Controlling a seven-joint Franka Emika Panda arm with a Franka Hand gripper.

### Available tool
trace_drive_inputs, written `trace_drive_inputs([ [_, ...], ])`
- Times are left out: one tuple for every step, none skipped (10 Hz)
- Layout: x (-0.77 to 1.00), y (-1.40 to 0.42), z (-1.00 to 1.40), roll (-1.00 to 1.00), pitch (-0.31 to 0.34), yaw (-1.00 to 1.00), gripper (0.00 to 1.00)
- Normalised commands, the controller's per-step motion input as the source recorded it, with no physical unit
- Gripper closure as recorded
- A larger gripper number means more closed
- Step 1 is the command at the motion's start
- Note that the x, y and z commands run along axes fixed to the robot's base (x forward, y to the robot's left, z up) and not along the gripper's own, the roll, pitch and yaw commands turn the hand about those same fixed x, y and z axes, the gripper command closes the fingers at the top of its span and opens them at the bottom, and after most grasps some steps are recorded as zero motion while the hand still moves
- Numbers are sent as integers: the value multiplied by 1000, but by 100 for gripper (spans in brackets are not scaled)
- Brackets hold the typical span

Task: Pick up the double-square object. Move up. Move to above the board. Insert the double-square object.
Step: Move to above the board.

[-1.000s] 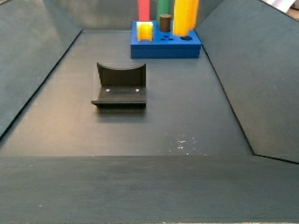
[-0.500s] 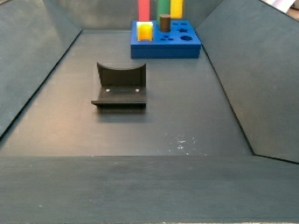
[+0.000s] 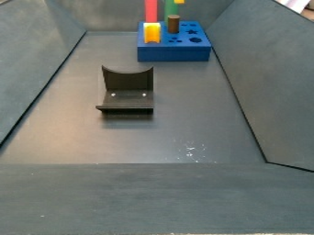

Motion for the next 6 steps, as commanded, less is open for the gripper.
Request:
trace_drive_inputs([
  [92, -1000, 11, 6, 51, 19, 100],
  [110, -1000, 13, 14, 56, 16, 100],
  [130, -1000, 18, 5, 64, 14, 100],
  [125, -774, 19, 7, 76, 13, 100],
  [106, -512, 22, 11, 84, 10, 100],
  [85, -303, 21, 16, 91, 11, 100],
])
